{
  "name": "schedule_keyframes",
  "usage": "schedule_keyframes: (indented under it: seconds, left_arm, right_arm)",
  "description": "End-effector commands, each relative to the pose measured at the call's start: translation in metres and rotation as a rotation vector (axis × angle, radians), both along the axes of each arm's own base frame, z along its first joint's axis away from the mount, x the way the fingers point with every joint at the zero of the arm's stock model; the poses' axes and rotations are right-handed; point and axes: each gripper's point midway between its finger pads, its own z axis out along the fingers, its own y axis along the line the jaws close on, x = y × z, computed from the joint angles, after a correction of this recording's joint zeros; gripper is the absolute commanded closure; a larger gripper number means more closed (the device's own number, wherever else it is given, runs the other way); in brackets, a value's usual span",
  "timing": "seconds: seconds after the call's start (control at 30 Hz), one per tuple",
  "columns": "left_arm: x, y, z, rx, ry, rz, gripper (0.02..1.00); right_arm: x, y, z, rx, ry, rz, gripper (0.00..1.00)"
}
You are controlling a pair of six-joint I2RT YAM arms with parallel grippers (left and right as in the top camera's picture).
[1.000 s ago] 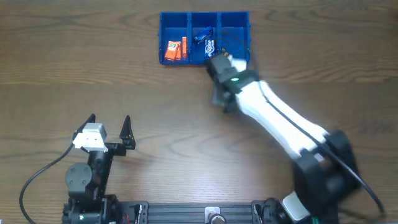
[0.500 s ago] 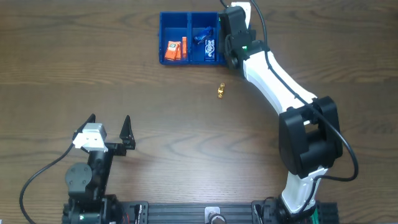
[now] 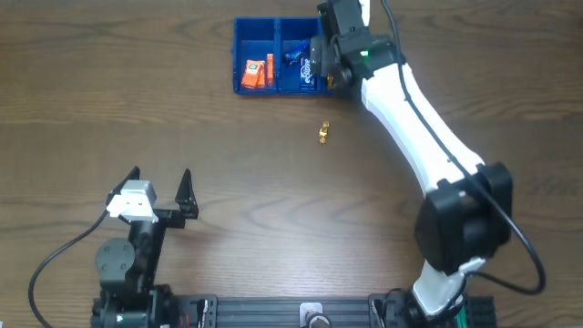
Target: Sort Candies Into Trays
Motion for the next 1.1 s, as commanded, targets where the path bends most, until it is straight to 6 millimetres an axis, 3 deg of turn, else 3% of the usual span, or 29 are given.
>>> schedule_keyframes:
  seconds: [0.03,0.1,0.2,0.33,0.47,0.67,0.87,1.1]
  left_arm:
    - [-0.001,-0.002,-0.016,-0.003,0.044,-0.014,0.02]
    - [-0.001,-0.002,-0.016,-0.003,0.045,-0.014,0.02]
    - [-0.001,-0.002,-0.016,-0.003,0.045,-0.014,0.02]
    - [-0.001,-0.002,-0.016,-0.003,0.045,-0.014,0.02]
    - [-0.001,-0.002,-0.016,-0.003,0.045,-0.014,0.02]
    - [-0.001,-0.002,-0.016,-0.003,0.045,-0.014,0.02]
    - [-0.001,-0.002,-0.016,-0.003,0.045,-0.014,0.02]
    - [-0.001,-0.002,-0.016,-0.003,0.045,-0.014,0.023]
  right_arm:
    - [-0.062,0.023,-0.023,0.104,0.224,-0.038,0.001]
    - [-0.083,0.026,-0.057,0.09,0.309,-0.039,0.001]
    - [-0.095,0.021,-0.098,0.059,0.368,-0.047,0.001]
    - [-0.095,0.022,-0.138,0.041,0.415,-0.061,0.001]
    - [-0.09,0.025,-0.164,0.045,0.431,-0.091,0.001]
    - [-0.088,0.026,-0.18,0.038,0.445,-0.096,0.045]
    - [-0.085,0.028,-0.181,0.046,0.433,-0.098,0.266]
    - [-0.08,0.035,-0.179,0.06,0.406,-0.084,0.38]
